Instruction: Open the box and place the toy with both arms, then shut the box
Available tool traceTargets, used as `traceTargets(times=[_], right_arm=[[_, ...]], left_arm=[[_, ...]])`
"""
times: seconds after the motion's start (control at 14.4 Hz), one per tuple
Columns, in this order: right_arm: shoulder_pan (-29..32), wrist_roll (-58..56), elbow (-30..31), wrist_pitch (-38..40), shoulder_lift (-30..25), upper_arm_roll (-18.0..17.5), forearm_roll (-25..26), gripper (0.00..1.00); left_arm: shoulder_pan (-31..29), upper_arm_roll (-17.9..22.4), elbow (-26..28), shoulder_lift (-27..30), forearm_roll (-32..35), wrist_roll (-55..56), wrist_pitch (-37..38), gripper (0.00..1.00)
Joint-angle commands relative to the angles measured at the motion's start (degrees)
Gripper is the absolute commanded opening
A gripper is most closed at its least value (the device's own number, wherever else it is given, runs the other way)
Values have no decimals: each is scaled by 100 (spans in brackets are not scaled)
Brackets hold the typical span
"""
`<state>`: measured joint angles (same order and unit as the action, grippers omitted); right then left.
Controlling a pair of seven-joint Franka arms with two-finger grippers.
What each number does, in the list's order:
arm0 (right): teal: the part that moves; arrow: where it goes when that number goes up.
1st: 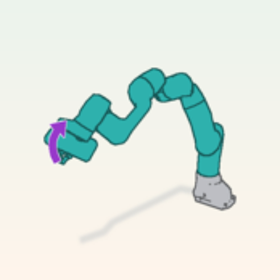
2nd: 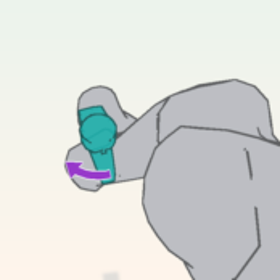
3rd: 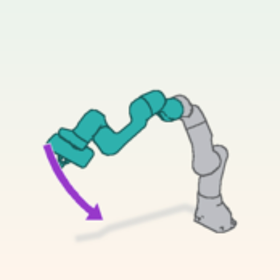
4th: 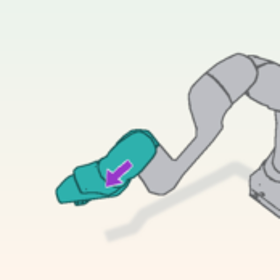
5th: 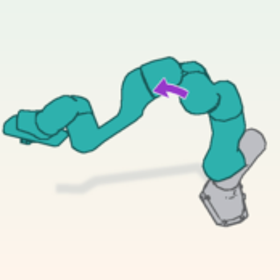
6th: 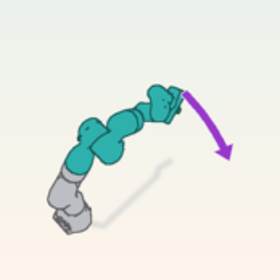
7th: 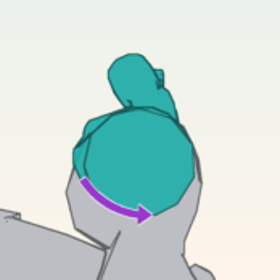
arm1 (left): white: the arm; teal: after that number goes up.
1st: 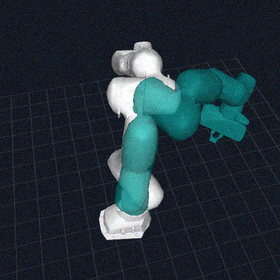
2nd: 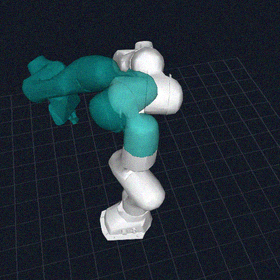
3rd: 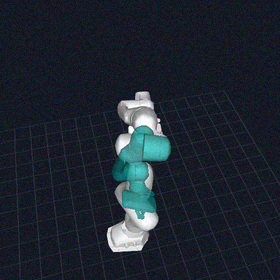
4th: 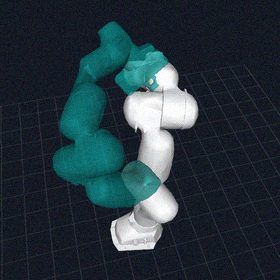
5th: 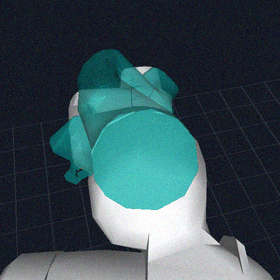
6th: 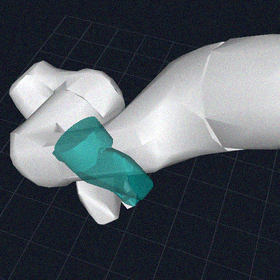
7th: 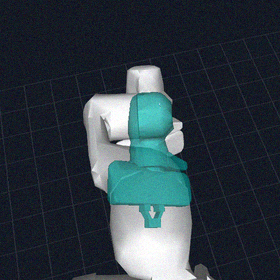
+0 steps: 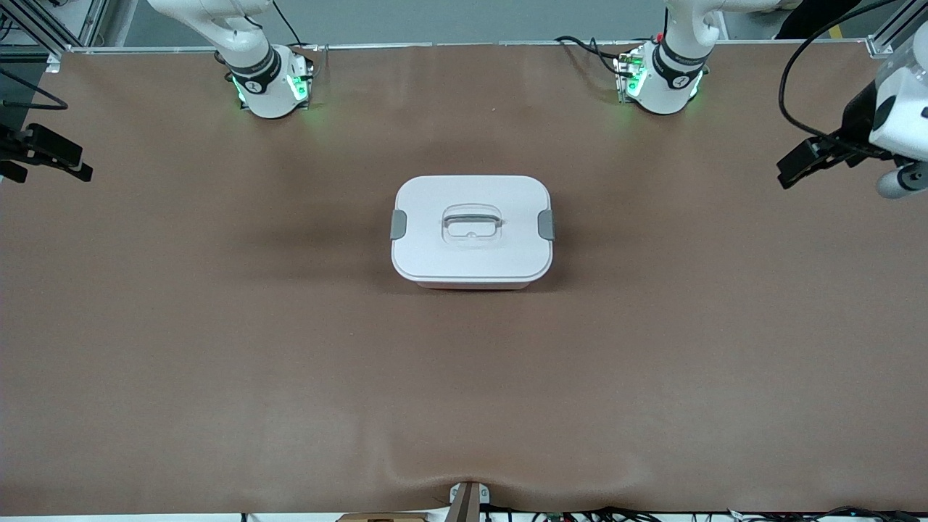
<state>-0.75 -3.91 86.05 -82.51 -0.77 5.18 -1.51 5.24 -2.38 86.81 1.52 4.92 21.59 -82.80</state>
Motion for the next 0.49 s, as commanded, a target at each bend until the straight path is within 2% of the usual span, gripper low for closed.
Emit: traceTargets(times=[0.0,0.42], right_arm=[[83,-57,-89,59,15,-43,-7,100],[224,-58,-89,103,7,-34,-7,100]], left_arm=[[56,159,477,480,-88,-584,27,100],[-182,177,513,604,-96,-1017,45,100]])
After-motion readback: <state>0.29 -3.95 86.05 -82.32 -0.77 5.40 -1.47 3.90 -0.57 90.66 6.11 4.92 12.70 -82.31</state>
